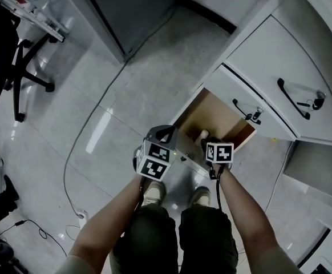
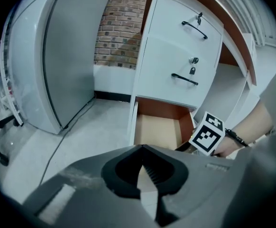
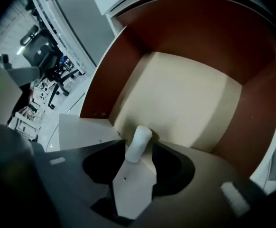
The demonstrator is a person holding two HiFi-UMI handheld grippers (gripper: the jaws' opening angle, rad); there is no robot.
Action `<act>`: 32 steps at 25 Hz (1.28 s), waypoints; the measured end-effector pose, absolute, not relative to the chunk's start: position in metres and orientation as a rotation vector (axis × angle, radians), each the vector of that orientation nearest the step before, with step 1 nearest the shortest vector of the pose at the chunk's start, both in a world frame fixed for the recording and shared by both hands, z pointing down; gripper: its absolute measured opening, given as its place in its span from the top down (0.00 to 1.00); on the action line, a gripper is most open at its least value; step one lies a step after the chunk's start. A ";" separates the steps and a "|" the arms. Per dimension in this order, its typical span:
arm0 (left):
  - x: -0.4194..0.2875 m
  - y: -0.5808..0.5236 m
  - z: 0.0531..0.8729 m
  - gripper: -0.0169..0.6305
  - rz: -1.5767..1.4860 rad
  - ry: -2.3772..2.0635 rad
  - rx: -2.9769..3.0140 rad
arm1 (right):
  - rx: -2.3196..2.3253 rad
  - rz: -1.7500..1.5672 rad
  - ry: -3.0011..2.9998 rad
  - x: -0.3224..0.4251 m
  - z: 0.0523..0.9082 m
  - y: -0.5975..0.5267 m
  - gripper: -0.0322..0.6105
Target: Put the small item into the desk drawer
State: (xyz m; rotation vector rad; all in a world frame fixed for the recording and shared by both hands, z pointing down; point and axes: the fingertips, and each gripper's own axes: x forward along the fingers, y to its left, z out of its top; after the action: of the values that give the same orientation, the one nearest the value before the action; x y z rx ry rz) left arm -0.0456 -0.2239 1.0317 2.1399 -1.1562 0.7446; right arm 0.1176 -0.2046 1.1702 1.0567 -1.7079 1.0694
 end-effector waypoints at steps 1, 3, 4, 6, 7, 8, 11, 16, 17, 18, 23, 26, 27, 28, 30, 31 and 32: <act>-0.044 -0.224 1.028 0.97 0.742 -1.151 2.148 | 1.054 1.066 -1.709 0.119 1.167 -0.203 0.67; -0.044 -0.224 1.015 0.97 0.745 -1.145 2.164 | 1.066 1.073 -1.714 0.120 1.153 -0.200 0.71; -0.045 -0.224 1.007 0.97 0.748 -1.143 2.170 | 1.068 1.072 -1.721 0.120 1.143 -0.200 0.73; -0.046 -0.225 0.984 0.97 0.746 -1.140 2.187 | 1.063 1.064 -1.738 0.120 1.118 -0.198 0.75; -0.046 -0.227 0.969 0.97 0.745 -1.141 2.202 | 1.057 1.066 -1.749 0.119 1.104 -0.197 0.77; -0.046 -0.227 0.954 0.97 0.746 -1.141 2.216 | 1.051 1.076 -1.762 0.119 1.088 -0.196 0.77; -0.049 -0.218 0.919 0.97 0.770 -1.138 2.224 | 1.031 1.112 -1.805 0.113 1.038 -0.189 0.77; -0.051 -0.203 0.859 0.97 0.816 -1.150 2.247 | 1.023 1.092 -1.889 0.107 0.941 -0.187 0.85; -0.051 -0.199 0.847 0.97 0.819 -1.155 2.244 | 1.021 1.082 -1.904 0.106 0.921 -0.186 0.88; -0.051 -0.195 0.834 0.97 0.817 -1.155 2.242 | 1.020 1.070 -1.920 0.105 0.900 -0.185 0.89; -0.048 -0.174 0.767 0.97 0.820 -1.141 2.253 | 1.036 1.032 -2.010 0.098 0.795 -0.178 0.91; -0.051 -0.173 0.725 0.97 0.792 -1.197 2.289 | 1.059 1.009 -2.060 0.096 0.740 -0.176 0.93; -0.052 -0.174 0.711 0.97 0.779 -1.215 2.300 | 1.066 0.989 -2.081 0.096 0.723 -0.175 0.93; -0.052 -0.173 0.699 0.97 0.768 -1.222 2.311 | 1.073 0.962 -2.102 0.095 0.707 -0.174 0.93; -0.050 -0.166 0.677 0.97 0.765 -1.214 2.336 | 1.090 0.909 -2.140 0.093 0.674 -0.170 0.93; -0.050 -0.162 0.668 0.97 0.771 -1.207 2.347 | 1.100 0.892 -2.158 0.091 0.658 -0.168 0.93; -0.049 -0.157 0.659 0.97 0.778 -1.202 2.360 | 1.109 0.878 -2.176 0.090 0.644 -0.166 0.93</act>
State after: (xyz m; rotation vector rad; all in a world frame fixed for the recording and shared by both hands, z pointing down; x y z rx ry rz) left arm -0.0494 -0.1574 0.6588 2.3597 -1.2017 0.7776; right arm 0.0896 -0.1656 0.6437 1.1089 -2.1756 0.8782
